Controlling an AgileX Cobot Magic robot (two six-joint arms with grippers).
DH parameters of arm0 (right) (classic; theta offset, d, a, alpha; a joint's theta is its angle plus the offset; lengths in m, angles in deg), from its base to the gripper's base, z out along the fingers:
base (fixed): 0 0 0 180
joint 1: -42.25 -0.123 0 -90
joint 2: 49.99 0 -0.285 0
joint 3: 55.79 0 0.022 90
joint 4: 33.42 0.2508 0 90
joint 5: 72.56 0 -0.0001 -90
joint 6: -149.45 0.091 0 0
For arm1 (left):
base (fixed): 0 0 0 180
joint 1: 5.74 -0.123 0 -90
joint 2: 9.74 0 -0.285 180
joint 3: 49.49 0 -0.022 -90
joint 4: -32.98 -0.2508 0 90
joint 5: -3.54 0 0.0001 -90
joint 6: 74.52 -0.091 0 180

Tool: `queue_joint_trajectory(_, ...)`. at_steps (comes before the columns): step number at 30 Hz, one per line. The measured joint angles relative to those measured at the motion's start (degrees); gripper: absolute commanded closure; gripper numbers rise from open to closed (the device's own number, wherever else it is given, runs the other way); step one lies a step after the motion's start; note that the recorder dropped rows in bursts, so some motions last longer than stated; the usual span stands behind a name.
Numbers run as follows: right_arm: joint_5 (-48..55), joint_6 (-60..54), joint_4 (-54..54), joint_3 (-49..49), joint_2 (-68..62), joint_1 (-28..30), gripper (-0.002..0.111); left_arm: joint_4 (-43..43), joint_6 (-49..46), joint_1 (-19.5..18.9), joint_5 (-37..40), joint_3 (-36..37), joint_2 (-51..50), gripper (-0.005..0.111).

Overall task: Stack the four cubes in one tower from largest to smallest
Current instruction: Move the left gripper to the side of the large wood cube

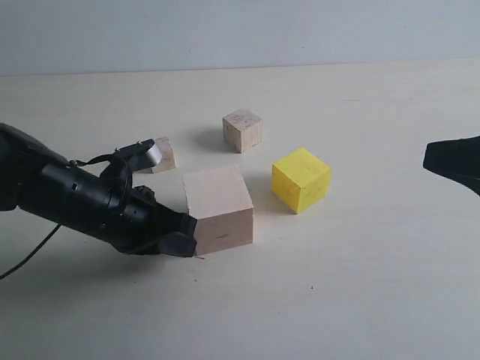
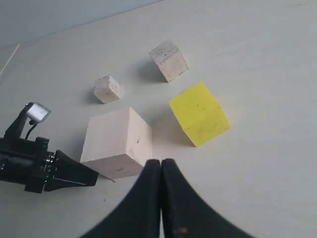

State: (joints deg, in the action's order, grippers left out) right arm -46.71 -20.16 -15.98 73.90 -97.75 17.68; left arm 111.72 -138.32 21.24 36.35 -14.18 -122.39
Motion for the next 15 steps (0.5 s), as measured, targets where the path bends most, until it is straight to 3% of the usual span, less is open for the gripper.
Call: queue_joint_trajectory(15,0.0,0.0,-0.7,0.0,0.0,0.0,0.108,0.6,0.6,0.0,-4.0,-7.4,-3.9,0.107)
